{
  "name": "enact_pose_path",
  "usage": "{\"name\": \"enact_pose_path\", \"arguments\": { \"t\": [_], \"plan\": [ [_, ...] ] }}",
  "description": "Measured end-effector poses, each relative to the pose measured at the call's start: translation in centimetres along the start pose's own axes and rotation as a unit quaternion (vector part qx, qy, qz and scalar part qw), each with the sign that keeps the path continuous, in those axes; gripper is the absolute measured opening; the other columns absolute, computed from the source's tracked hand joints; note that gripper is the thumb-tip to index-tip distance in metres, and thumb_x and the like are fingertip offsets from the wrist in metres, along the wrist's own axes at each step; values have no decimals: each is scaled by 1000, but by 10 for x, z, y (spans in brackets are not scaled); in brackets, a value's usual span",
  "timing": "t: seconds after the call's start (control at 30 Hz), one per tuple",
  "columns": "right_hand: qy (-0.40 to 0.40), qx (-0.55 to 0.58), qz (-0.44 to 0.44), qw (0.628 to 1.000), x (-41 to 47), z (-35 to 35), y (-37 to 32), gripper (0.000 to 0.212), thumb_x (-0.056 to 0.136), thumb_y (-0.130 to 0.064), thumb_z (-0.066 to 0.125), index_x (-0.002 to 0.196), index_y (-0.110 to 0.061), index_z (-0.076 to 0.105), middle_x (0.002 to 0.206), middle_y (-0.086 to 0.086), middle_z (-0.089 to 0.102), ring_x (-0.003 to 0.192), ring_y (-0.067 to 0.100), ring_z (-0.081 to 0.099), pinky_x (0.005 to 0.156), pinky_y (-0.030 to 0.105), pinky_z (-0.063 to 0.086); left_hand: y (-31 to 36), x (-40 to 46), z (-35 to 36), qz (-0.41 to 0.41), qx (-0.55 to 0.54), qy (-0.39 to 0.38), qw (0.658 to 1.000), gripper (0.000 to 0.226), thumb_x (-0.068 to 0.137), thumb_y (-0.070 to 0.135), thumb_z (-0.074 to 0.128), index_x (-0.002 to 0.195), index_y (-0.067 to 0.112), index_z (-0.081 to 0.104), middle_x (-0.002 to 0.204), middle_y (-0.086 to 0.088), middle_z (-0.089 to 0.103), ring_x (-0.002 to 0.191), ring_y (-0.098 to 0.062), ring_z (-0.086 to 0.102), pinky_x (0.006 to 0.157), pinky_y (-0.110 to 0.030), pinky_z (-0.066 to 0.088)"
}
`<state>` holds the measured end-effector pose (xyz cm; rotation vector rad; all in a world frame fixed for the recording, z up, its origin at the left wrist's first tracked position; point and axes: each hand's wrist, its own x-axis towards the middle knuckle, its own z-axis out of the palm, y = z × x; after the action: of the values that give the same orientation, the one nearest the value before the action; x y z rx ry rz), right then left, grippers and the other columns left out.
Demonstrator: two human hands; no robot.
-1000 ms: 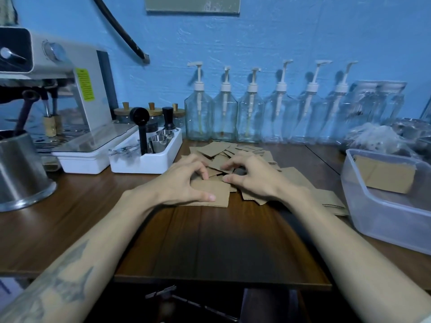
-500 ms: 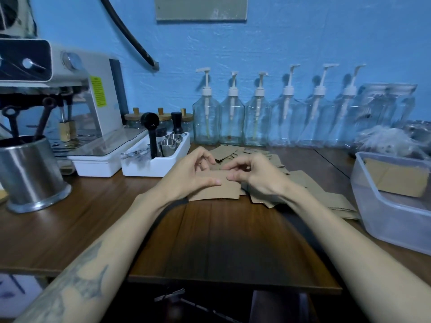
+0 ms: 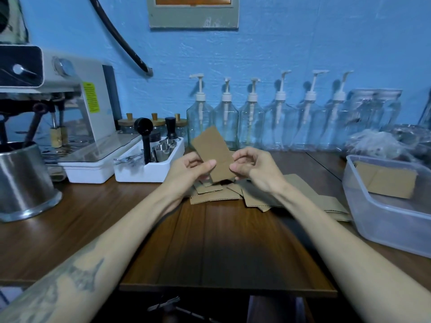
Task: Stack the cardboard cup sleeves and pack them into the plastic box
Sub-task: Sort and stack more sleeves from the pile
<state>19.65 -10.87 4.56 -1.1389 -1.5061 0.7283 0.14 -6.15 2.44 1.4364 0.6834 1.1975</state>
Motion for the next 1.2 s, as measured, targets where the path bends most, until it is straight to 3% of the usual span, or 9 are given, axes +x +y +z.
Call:
{"name": "enact_pose_path", "arguments": {
  "t": [0.13, 0.23, 0.37, 0.5, 0.67, 0.77, 0.9, 1.03, 1.2],
  "plan": [
    [-28, -54, -7, 998, -1, 0, -3, 30, 84, -7, 75, 109, -18, 61, 82, -3, 68, 66, -1, 62, 64, 9, 47, 7, 4, -4, 111, 85, 48, 989, 16, 92, 9, 65, 108, 10, 67, 102, -7, 74, 90, -10, 69, 78, -21, 54],
    [5, -24, -43, 999, 0, -2, -6, 43, 84, -15, 76, 123, -20, 59, 90, -2, 66, 75, 5, 60, 73, 17, 53, 7, 3, -6, 169, 219, 9, 961, 27, 94, 6, 62, 118, 17, 67, 113, 3, 70, 104, -4, 64, 92, -21, 49],
    [-32, -81, -33, 996, -3, 1, -1, 23, 86, -14, 74, 108, -20, 70, 98, -4, 74, 90, 5, 67, 86, 22, 51, -1, 2, -3, 170, 296, -23, 940, 26, 88, 15, 72, 114, 21, 72, 110, 9, 71, 105, -2, 63, 95, -22, 47],
    [-28, -141, -10, 990, -1, -2, 5, 19, 81, -13, 79, 93, -24, 69, 79, -13, 70, 63, -12, 58, 60, 5, 43, -3, 5, -9, 158, 305, -3, 939, 25, 83, 19, 78, 107, 23, 73, 97, 16, 68, 90, -5, 62, 84, -20, 47],
    [31, -139, 27, 989, 6, -25, 13, 22, 80, -15, 80, 99, -21, 68, 80, 8, 74, 61, 15, 60, 70, 32, 51, 4, 10, -33, 154, 304, 78, 937, 11, 92, 14, 66, 101, 19, 71, 86, 8, 69, 75, 8, 61, 68, -4, 42],
    [39, -158, 38, 986, 6, -33, 19, 25, 80, -17, 81, 101, -21, 68, 78, 21, 70, 60, 20, 57, 71, 40, 52, 2, 11, -48, 129, 363, 90, 918, 8, 95, 19, 63, 97, 24, 70, 87, 11, 68, 75, 9, 59, 66, -7, 41],
    [41, -152, 34, 987, 8, -37, 21, 20, 82, -15, 79, 95, -25, 68, 56, -9, 64, 49, 7, 53, 61, 30, 46, -7, 14, -50, 104, 421, 75, 898, 10, 95, 25, 63, 101, 22, 70, 99, 8, 66, 89, -5, 60, 76, -14, 43],
    [45, -151, 22, 987, 10, -43, 21, 21, 84, -14, 77, 97, -27, 67, 55, -17, 63, 47, -2, 51, 56, 15, 43, -7, 22, -44, 112, 450, 62, 884, 12, 94, 27, 63, 105, 24, 66, 103, 9, 57, 89, 0, 56, 82, -14, 46],
    [67, -166, 0, 984, 13, -52, 23, 21, 86, -13, 74, 98, -28, 65, 56, -23, 58, 54, -8, 51, 59, 10, 36, -2, 44, -30, 66, 512, 14, 856, 42, 94, 40, 61, 129, 18, 55, 128, -1, 52, 116, -15, 52, 99, -29, 40]
  ]
}}
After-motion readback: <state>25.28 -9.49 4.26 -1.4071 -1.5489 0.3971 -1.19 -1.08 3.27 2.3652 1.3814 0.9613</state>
